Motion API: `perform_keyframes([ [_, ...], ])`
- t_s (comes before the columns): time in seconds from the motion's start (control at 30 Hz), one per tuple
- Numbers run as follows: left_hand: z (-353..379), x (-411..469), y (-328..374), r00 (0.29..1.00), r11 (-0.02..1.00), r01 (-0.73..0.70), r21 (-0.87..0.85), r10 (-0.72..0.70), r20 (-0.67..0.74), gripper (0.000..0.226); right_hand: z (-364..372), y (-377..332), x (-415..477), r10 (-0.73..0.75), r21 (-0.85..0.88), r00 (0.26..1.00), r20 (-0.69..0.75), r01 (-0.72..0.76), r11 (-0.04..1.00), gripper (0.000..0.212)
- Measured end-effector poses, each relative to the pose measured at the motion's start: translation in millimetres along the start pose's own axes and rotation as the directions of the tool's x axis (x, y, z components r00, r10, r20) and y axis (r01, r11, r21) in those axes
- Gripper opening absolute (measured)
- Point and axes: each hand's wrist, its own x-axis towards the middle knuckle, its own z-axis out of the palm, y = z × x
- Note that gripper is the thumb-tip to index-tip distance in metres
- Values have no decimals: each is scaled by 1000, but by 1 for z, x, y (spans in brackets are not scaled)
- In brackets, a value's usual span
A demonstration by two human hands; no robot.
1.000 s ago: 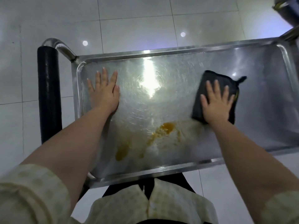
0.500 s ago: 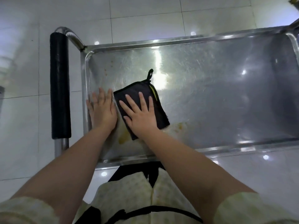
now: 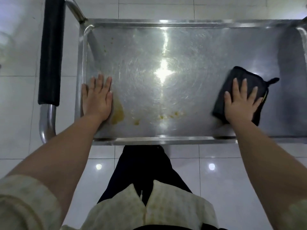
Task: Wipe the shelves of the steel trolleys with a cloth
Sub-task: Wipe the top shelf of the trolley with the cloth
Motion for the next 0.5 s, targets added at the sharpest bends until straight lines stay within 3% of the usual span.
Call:
perform_keyframes([
  [0.13,1,-1,0,1000,1000,21,17,-21,-12,54,12,-28,-29,-8,7,1000,-14,8,1000,59],
  [0.23,1,-2,-2,1000,1000,26,14,-25,-9,54,29,-95,-69,-174,-27,985,5,174,984,60],
  [0.3,1,-1,-2,1000,1000,24,8,-24,-3,54,44,-156,-103,-354,-48,934,36,356,933,60],
  [0.4,2,-1,-4,1000,1000,17,-7,-17,0,53,61,-235,-158,-596,-26,795,111,602,798,59],
  [0.5,4,-2,-8,1000,1000,6,-23,-6,-6,53,63,-251,-174,-691,-14,713,120,697,717,58],
])
